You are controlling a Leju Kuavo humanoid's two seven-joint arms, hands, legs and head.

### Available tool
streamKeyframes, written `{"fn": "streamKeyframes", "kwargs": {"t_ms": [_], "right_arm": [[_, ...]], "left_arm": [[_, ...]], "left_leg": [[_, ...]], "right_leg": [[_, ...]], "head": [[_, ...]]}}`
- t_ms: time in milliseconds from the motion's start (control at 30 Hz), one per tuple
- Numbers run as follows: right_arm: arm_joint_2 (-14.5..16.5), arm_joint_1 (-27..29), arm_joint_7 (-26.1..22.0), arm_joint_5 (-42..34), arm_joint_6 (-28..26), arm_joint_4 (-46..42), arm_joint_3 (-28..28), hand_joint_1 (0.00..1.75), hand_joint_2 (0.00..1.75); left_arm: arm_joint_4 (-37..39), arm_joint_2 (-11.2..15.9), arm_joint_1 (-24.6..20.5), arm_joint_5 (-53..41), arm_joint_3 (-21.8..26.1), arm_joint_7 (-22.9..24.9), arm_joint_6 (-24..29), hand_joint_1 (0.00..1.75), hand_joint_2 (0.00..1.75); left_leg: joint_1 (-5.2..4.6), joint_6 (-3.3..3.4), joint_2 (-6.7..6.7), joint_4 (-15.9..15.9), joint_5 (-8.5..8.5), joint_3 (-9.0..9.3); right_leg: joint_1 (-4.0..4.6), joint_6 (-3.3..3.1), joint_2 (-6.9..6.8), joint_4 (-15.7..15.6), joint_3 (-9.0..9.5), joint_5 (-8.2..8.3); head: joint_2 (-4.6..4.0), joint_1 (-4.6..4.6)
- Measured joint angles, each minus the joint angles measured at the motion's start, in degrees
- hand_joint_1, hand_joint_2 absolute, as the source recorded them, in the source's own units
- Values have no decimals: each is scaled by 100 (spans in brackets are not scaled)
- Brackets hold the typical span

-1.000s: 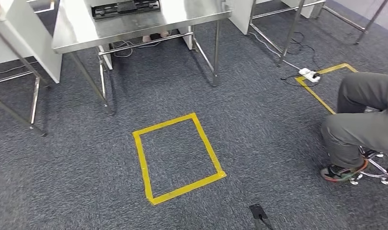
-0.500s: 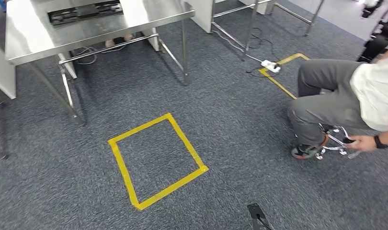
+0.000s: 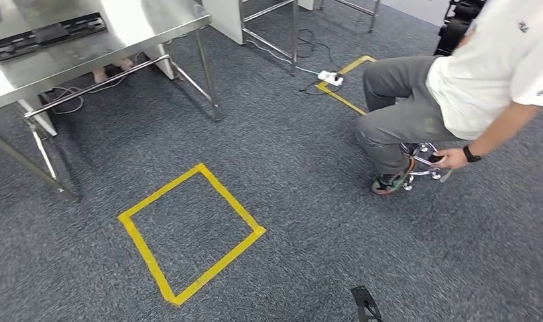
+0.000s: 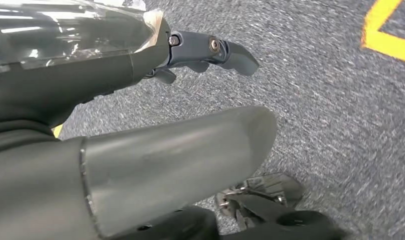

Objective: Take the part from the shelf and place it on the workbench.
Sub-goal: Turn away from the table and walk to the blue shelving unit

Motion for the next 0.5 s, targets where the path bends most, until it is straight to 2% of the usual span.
{"fn": "streamKeyframes", "kwargs": {"t_ms": [33, 67, 100, 167, 200, 233, 300, 333, 367, 433, 467, 500], "right_arm": [[-1, 9, 0, -1, 0, 0, 0, 0, 0], [-1, 16, 0, -2, 0, 0, 0, 0, 0], [-1, 17, 0, -3, 0, 0, 0, 0, 0], [5, 7, 0, -3, 0, 0, 1, 0, 0], [10, -1, 0, -2, 0, 0, 2, 0, 0], [14, -4, 0, -2, 0, 0, 2, 0, 0], [13, 5, 0, -2, 0, 0, 2, 0, 0], [9, 14, 0, -2, 0, 0, 2, 0, 0], [6, 13, 0, -3, 0, 0, 2, 0, 0], [7, -3, -3, -3, 0, 0, 3, 0, 0], [10, -10, -5, -3, 0, 0, 4, 0, 0], [11, -7, -7, -2, 0, 0, 4, 0, 0]], "left_arm": [[0, 0, 3, 0, 0, 0, 0, 0, 0], [0, 0, 4, 0, 0, 0, 0, 0, 0], [0, 1, 4, 0, 0, 0, 1, 0, 0], [0, 5, 5, 0, 1, 0, 1, 0, 0], [0, 8, 6, 0, 1, 0, 1, 0, 0], [0, 10, 7, 0, 1, 0, 0, 0, 0], [0, 9, 5, 1, -1, 0, 1, 0, 0], [0, 5, 1, 1, -1, -1, 2, 0, 0], [0, 1, -2, 1, -2, -1, 3, 0, 0], [0, -4, 1, 0, -1, -2, 3, 0, 0], [0, -2, 5, 0, -1, -2, 3, 0, 0], [0, 0, 8, 0, 0, -2, 2, 0, 0]], "left_leg": [[9, 2, -13, 106, 8, -40], [19, 12, -28, -16, 127, 30], [29, 29, -75, -334, 319, 201], [45, 67, -396, -1102, 640, 591], [39, 81, -524, -1346, 714, 710], [26, 94, -607, -1454, 730, 755], [-3, 150, -477, -1504, 776, 761], [-7, 189, -401, -1553, 818, 775], [-10, 236, -312, -1605, 863, 788], [-38, 294, -121, -1665, 917, 785], [-56, 315, -25, -1667, 927, 763], [-73, 323, 65, -1665, 932, 740]], "right_leg": [[2, 7, 75, 1, -18, 17], [1, 22, 152, 1, -30, 33], [-3, 40, 230, 1, -37, 51], [-14, 95, 373, 3, -66, 92], [-22, 133, 436, 0, -91, 117], [-36, 176, 497, -13, -116, 145], [-44, 273, 605, -64, -160, 208], [-37, 299, 551, -59, -192, 215], [-12, 296, 416, 47, -266, 156], [21, 224, 75, 632, -561, -143], [31, 193, -14, 1040, -747, -328], [31, 188, -40, 1373, -888, -453]], "head": [[0, 1], [0, 2], [0, 3], [0, 6], [0, 4], [0, 4], [0, 3], [0, 10], [0, 30], [0, 69], [0, 87], [0, 93]]}}
